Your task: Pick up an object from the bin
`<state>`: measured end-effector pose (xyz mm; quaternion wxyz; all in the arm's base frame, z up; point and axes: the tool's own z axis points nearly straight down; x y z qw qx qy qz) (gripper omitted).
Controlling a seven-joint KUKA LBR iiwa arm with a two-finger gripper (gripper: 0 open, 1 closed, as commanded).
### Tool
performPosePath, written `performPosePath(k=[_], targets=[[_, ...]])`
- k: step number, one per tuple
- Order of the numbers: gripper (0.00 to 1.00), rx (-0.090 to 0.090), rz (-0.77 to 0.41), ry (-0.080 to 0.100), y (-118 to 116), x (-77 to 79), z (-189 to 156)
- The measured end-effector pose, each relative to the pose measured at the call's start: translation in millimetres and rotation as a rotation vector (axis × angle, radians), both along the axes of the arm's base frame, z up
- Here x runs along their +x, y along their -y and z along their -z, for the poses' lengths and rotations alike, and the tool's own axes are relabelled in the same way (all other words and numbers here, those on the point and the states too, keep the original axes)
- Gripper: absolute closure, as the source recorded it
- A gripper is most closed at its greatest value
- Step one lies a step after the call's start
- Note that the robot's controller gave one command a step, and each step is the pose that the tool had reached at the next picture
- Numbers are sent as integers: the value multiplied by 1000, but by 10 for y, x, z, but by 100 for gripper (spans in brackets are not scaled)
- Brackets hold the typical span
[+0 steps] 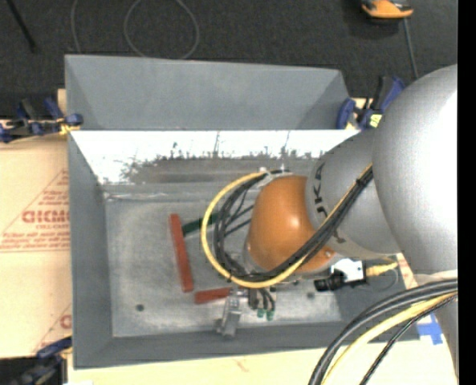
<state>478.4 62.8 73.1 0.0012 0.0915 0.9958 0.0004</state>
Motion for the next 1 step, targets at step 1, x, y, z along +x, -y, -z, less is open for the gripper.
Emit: performPosePath(k=[1], targets=[[100,0,1,1,-5,6,-6]])
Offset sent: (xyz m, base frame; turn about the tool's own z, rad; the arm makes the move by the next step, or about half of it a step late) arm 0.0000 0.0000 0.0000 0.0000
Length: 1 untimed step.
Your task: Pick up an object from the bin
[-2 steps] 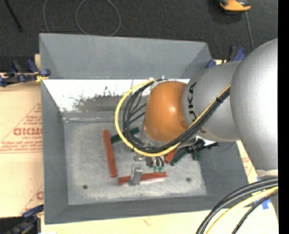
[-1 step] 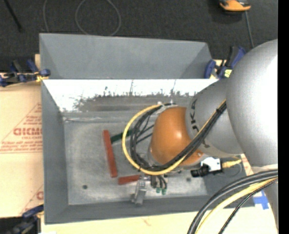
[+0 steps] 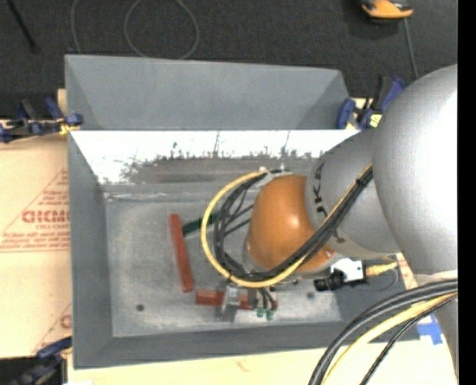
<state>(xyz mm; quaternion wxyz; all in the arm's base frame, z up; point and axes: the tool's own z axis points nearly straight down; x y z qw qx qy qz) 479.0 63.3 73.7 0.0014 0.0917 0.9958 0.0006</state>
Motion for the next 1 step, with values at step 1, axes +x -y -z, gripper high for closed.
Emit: performPosePath(k=[1], targets=[[100,0,-37,8,-44,142,-1378]])
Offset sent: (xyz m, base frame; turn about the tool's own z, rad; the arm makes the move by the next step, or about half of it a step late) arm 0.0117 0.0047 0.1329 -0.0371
